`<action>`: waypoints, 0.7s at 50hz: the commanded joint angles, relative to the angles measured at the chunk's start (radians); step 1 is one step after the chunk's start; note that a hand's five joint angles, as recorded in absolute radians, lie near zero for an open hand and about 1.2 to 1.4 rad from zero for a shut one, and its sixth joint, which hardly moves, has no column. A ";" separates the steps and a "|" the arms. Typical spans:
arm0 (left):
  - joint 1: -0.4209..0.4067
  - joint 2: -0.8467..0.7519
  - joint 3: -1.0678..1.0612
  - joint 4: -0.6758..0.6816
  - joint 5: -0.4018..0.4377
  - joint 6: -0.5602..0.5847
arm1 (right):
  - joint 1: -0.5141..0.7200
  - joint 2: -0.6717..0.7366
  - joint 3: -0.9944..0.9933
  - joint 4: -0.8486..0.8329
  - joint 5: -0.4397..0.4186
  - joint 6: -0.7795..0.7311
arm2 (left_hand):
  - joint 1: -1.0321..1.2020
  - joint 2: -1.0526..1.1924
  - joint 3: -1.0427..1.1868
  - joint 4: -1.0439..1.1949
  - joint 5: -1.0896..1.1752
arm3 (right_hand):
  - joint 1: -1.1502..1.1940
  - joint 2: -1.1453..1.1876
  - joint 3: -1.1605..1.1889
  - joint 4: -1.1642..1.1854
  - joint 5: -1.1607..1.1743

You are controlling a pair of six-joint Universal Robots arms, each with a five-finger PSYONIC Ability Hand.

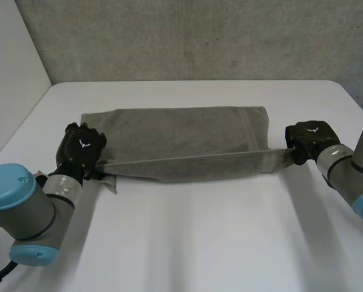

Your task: Fold the towel.

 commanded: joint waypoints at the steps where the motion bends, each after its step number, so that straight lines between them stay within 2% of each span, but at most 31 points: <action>1: 0.001 0.017 0.000 -0.002 -0.004 0.000 | -0.018 -0.020 0.008 -0.018 0.003 0.056 | -0.091 -0.097 -0.087 -0.101 -0.247 | 0.056 0.058 0.056 0.049 0.050; 5: -0.001 0.022 0.000 -0.002 -0.004 0.000 | -0.016 -0.037 0.011 -0.018 0.003 0.067 | 0.000 -0.005 0.004 -0.010 -0.156 | 0.056 0.058 0.056 0.049 0.050; 6: -0.002 0.022 -0.002 -0.003 -0.004 0.000 | -0.016 -0.038 0.011 -0.018 0.002 0.070 | 0.145 0.140 0.150 0.136 -0.010 | 0.056 0.058 0.056 0.049 0.050; 7: -0.002 0.023 -0.002 -0.005 -0.004 -0.002 | -0.016 -0.041 0.011 -0.018 0.002 0.071 | 0.394 0.388 0.398 0.384 0.238 | 0.056 0.058 0.056 0.049 0.050; 8: -0.002 0.023 -0.002 -0.005 -0.004 -0.002 | -0.016 -0.041 0.011 -0.018 0.002 0.071 | 0.396 0.391 0.401 0.387 0.241 | 0.056 0.058 0.056 0.049 0.050; 9: -0.002 0.026 -0.002 -0.006 -0.003 -0.002 | -0.015 -0.043 0.011 -0.018 0.002 0.071 | 0.651 0.646 0.656 0.642 0.496 | 0.056 0.058 0.056 0.049 0.050; 13: -0.002 0.040 0.000 -0.006 0.000 0.000 | -0.016 -0.052 0.006 -0.013 0.003 0.071 | 0.654 0.649 0.659 0.645 0.499 | 0.056 0.058 0.056 0.049 0.050; 16: -0.002 0.104 0.001 -0.006 0.000 0.001 | -0.018 -0.109 -0.010 -0.007 0.002 0.067 | 0.654 0.649 0.659 0.645 0.499 | 0.056 0.058 0.056 0.049 0.050; 21: -0.002 0.310 0.029 -0.016 0.003 -0.014 | -0.026 -0.282 -0.073 0.033 -0.006 0.064 | 0.654 0.649 0.659 0.645 0.499 | 0.056 0.058 0.056 0.049 0.050; 26: -0.002 0.397 0.040 -0.034 0.009 -0.063 | -0.033 -0.344 -0.115 0.134 -0.046 0.057 | 0.654 0.649 0.659 0.645 0.499 | 0.056 0.058 0.056 0.049 0.050; 35: 0.006 0.404 -0.025 -0.103 0.017 -0.095 | -0.046 -0.382 -0.044 0.208 -0.106 -0.021 | 0.654 0.649 0.659 0.645 0.499 | 0.056 0.058 0.056 0.049 0.050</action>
